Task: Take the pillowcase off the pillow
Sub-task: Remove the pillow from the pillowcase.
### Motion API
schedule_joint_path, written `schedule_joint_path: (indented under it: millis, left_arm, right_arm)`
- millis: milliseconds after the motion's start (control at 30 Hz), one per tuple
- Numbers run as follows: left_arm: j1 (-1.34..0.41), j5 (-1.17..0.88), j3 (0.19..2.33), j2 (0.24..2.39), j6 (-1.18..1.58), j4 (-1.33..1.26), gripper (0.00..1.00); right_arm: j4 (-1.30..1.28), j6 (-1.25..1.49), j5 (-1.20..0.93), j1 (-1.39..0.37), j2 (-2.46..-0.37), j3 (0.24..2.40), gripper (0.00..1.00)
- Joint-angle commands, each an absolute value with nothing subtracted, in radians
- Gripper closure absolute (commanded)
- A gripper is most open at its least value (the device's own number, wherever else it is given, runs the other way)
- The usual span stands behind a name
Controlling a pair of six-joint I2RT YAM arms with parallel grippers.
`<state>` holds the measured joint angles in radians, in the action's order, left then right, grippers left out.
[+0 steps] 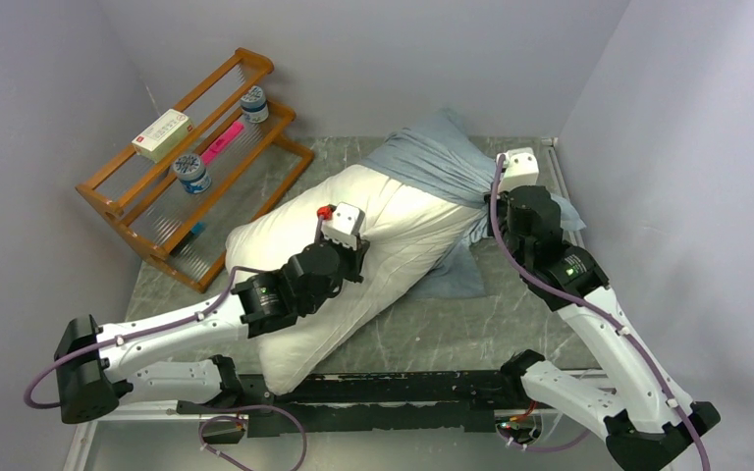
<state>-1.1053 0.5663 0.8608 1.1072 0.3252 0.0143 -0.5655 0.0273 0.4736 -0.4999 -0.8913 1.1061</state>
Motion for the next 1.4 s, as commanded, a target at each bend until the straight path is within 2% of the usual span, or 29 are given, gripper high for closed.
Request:
schedule_joint_path:
  millis: [0,133,333,433,567,700,967,1100,1367]
  left_arm:
    - [-1.060,0.763,0.811,1.075,0.318,0.303,0.95]
    - [-1.060,0.708,0.791,1.094,0.325,0.302,0.95]
    - [-1.060,0.546,0.755,1.109,0.305,0.252,0.95]
    - [-1.061,0.450,0.753,1.139,0.302,0.238,0.95]
    - [-1.063,0.303,0.726,1.146,0.301,0.178,0.95]
    - [-1.067,0.202,0.720,1.159,0.304,0.156,0.95]
    - [-1.086,0.148,0.672,1.132,0.338,0.142,0.95]
    - [-1.088,0.067,0.659,1.123,0.317,0.114,0.90]
    - [-1.104,-0.029,0.634,1.078,0.302,0.064,0.83]
  right_arm:
    - [-0.311,-0.068,0.790,-0.454,-0.838,1.232,1.00]
    - [-0.440,-0.005,0.737,-0.455,-0.864,1.206,1.00]
    - [-0.613,0.165,0.540,-0.454,-0.867,1.066,1.00]
    - [-0.647,0.241,0.434,-0.453,-0.866,1.007,0.96]
    - [-0.594,0.335,0.297,-0.454,-0.817,0.913,0.78]
    - [-0.584,0.371,0.261,-0.454,-0.809,0.869,0.63]
    - [-0.552,0.256,0.199,-0.454,-0.708,0.930,0.27]
    - [-0.543,0.193,0.133,-0.454,-0.735,1.030,0.20]
    - [-0.348,0.171,-0.036,-0.454,-0.864,1.097,0.18]
